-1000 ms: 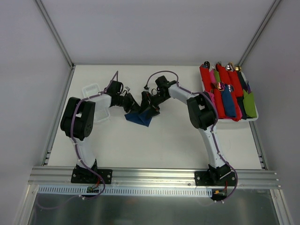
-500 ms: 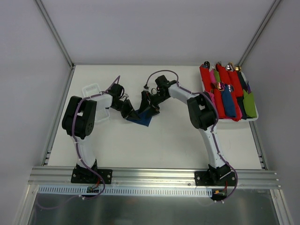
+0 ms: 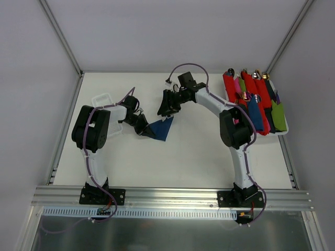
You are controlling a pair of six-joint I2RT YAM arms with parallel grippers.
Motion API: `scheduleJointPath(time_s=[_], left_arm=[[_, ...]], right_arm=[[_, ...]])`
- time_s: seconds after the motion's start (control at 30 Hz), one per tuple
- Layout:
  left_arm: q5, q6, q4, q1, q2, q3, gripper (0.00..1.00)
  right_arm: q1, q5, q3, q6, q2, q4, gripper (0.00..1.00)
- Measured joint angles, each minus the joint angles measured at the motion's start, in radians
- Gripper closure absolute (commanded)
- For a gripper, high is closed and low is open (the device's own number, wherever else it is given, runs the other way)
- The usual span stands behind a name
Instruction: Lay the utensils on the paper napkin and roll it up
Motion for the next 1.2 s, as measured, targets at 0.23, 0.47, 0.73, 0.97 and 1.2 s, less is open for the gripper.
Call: scheduleJointPath(time_s=[0.23, 0.47, 0.73, 0.97, 1.2], left_arm=[[0.000, 0.000, 0.003, 0.000, 0.000, -0.005, 1.00], [0.000, -0.001, 0.005, -0.001, 0.000, -0.009, 1.00], [0.001, -0.007, 0.009, -0.001, 0.000, -0.018, 1.00], [0.009, -0.024, 0.015, -0.001, 0.000, -0.030, 1.00], [0.026, -0.035, 0.016, -0.001, 0.012, -0.032, 1.00]], right_arm=[[0.039, 0.122, 0.000, 0.027, 0.002, 0.012, 0.69], [0.063, 0.190, 0.003, 0.031, 0.052, 0.011, 0.70], [0.056, 0.243, 0.009, 0.021, 0.124, -0.002, 0.73], [0.029, 0.260, 0.012, -0.016, 0.129, -0.034, 0.76], [-0.018, 0.191, 0.015, -0.031, 0.127, -0.040, 0.62]])
